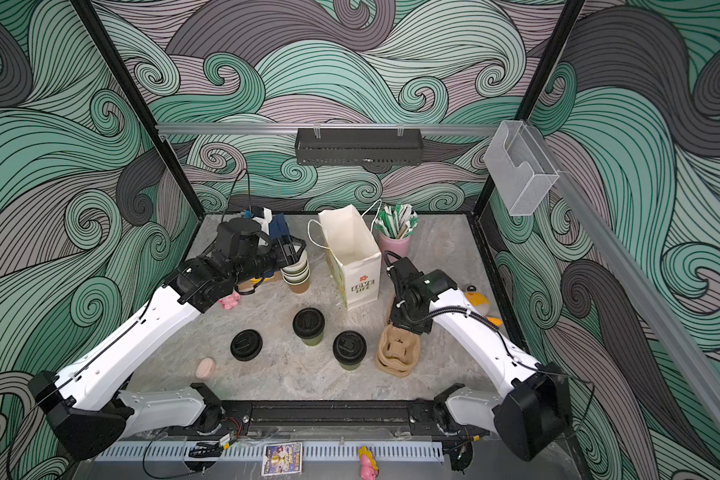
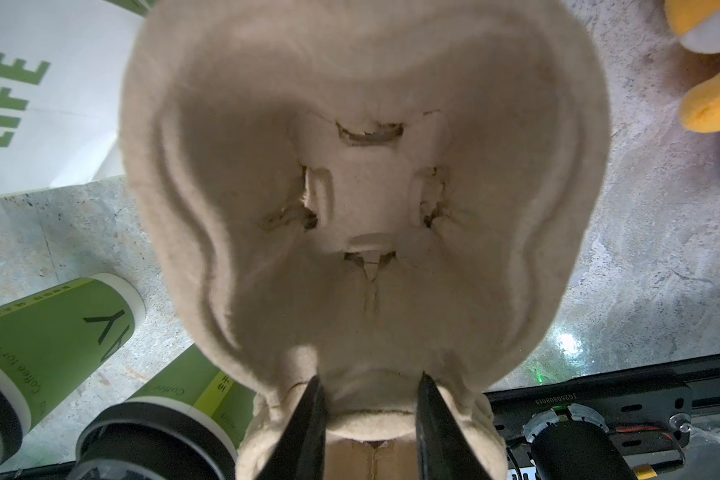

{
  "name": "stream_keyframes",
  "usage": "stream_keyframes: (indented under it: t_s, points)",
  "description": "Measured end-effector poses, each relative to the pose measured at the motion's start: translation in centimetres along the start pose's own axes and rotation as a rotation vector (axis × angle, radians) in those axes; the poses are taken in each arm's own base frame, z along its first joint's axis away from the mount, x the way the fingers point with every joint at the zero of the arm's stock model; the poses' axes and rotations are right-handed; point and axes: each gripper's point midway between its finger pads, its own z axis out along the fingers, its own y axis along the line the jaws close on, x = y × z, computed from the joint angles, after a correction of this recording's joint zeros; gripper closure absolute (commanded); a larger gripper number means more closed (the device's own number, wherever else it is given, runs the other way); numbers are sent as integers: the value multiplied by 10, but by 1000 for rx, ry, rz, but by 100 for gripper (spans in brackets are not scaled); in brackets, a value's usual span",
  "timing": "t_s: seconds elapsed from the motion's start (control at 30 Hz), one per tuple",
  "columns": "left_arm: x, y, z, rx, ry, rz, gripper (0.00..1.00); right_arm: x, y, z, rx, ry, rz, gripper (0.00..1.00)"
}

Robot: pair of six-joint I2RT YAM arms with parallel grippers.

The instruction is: Pack the takeout coffee

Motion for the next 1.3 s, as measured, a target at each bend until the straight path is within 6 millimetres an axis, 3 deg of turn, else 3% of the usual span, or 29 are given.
stream_keyframes:
  t_s: [0.17,0.6,0.77,0.97,1.17,1.3]
  points:
    - [10,-7,2,45,53,6,36,0,7,11,-4,38,-3,78]
    - [58,-39,12,251,239,127,36,8,0,4,-132,97,60,77]
    - [57,-36,12,225,219,123,33,11,-4,-8,-143,78,55,78]
    - [24,-22,0,107,90,39,32,5,-5,-55,-177,-12,1,78]
    - [-23,-39,-14,85,-12,-33,29,-2,0,-119,-245,-118,-86,76]
    - [-33,-48,-4,84,-8,-60,28,-6,7,-158,-280,-168,-157,76]
